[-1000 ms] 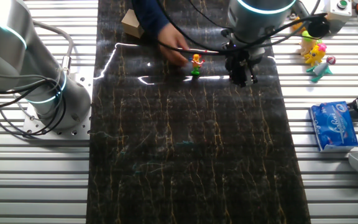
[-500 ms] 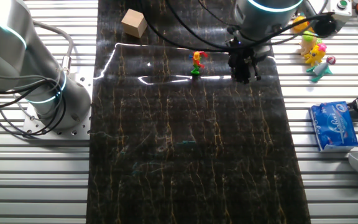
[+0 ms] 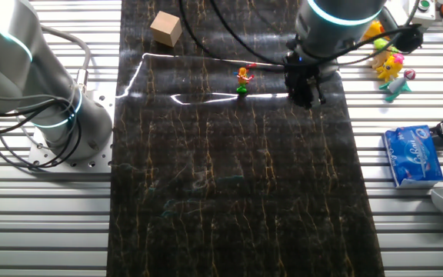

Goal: Grasp the moving object

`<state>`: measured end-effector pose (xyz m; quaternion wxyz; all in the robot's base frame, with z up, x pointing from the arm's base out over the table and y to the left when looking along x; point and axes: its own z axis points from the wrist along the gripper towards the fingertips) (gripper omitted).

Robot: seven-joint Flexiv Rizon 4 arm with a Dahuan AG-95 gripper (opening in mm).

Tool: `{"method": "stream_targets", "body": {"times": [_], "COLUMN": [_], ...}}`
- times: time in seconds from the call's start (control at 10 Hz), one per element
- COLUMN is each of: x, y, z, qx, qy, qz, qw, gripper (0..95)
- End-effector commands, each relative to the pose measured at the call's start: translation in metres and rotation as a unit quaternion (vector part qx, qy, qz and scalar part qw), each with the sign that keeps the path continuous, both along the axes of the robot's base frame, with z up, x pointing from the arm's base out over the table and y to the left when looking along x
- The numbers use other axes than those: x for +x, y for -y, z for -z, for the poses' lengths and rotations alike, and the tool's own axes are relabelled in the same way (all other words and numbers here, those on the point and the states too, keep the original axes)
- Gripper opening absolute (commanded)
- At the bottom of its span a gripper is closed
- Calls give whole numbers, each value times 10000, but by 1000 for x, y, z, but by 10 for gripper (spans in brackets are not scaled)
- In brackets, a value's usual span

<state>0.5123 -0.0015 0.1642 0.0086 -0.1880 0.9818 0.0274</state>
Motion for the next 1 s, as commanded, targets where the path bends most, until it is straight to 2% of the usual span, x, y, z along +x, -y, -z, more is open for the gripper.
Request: {"method": "stream_targets", "body": {"times": [0.1, 0.2, 0.4, 0.5, 0.6, 0.7, 0.8, 0.9, 1.0], "x": [7, 7, 7, 7, -3, -16, -31, -36, -39], "y": [4, 4, 4, 4, -9, -25, -46, -48, -48], "z": [3, 3, 3, 3, 5, 9, 17, 23, 26], "qx": [267, 326, 282, 293, 288, 272, 262, 270, 282], "qy": [-70, -116, -129, -137, -139, -126, -78, -60, -113], "qz": [-421, -299, -128, -133, -40, 81, 191, 70, 75], "qw": [9987, 9990, 9994, 9994, 9995, 9995, 9994, 9996, 9995], "gripper": [190, 190, 190, 380, 570, 570, 760, 760, 760]}}
